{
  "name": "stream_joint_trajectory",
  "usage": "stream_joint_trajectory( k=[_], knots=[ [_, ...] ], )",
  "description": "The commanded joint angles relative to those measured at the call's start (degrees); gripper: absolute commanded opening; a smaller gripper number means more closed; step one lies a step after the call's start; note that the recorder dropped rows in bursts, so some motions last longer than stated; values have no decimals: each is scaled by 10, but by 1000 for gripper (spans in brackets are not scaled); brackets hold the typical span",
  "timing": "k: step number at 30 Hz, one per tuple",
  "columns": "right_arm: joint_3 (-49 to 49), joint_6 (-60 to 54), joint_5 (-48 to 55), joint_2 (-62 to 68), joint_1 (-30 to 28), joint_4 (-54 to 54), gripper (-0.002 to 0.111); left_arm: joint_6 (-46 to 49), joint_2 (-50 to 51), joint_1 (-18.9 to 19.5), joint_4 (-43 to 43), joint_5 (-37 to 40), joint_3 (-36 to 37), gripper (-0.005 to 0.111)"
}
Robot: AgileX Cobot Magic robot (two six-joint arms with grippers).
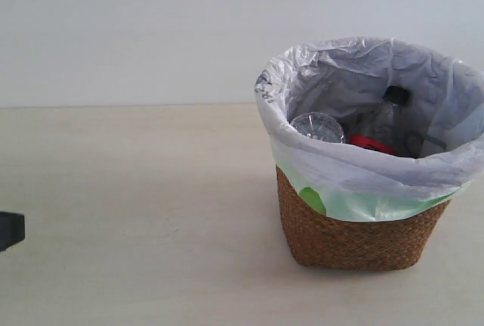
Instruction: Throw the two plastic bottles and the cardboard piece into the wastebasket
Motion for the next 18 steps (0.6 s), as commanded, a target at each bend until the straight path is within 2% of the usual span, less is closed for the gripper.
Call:
stream_joint_trajectory(
  k=[1,18],
  knots=[
    [0,1,-3,-3,1,0,13,-11,-52,2,-17,-10,44,4],
    [0,1,-3,-3,1,0,13,13,-66,1,-7,-9,44,4]
  ],
)
